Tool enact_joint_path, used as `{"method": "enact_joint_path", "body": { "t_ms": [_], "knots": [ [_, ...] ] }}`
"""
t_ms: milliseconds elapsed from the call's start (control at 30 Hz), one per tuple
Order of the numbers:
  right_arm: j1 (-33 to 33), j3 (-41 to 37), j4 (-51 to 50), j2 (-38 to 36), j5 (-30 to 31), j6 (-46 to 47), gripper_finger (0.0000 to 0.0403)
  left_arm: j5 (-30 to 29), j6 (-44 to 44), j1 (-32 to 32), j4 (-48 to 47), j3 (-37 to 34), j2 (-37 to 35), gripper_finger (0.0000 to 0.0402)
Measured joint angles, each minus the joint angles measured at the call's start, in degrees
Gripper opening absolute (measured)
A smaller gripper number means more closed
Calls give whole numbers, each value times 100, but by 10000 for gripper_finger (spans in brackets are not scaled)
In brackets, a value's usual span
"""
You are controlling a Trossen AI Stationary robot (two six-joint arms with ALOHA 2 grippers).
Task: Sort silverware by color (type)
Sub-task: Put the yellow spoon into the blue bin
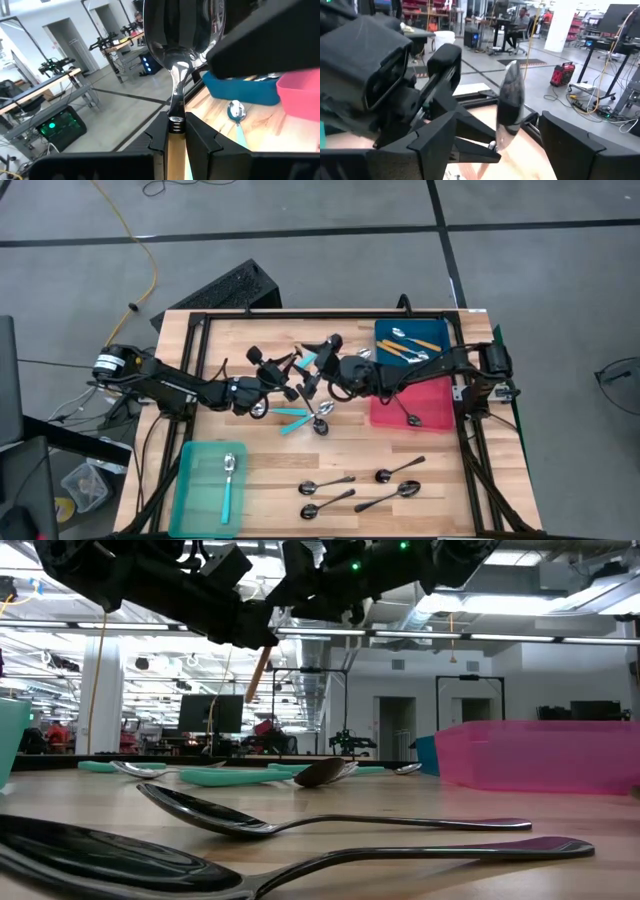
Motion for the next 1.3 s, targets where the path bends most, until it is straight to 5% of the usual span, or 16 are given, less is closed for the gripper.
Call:
{"method": "enact_joint_path", "body": {
  "t_ms": [200,467,800,1300],
  "knots": [
    [89,113,-218,-2,254,43,246,205,215,-2,-19,0,0,25],
    [71,113,-276,-3,395,43,39,541,433,-6,-17,1,0,25],
    [61,113,-305,-4,439,44,35,558,451,-4,-27,0,0,34],
    [-81,113,-1663,-1003,415,-273,35,463,325,-114,-36,38,-4,140]
  ]
}}
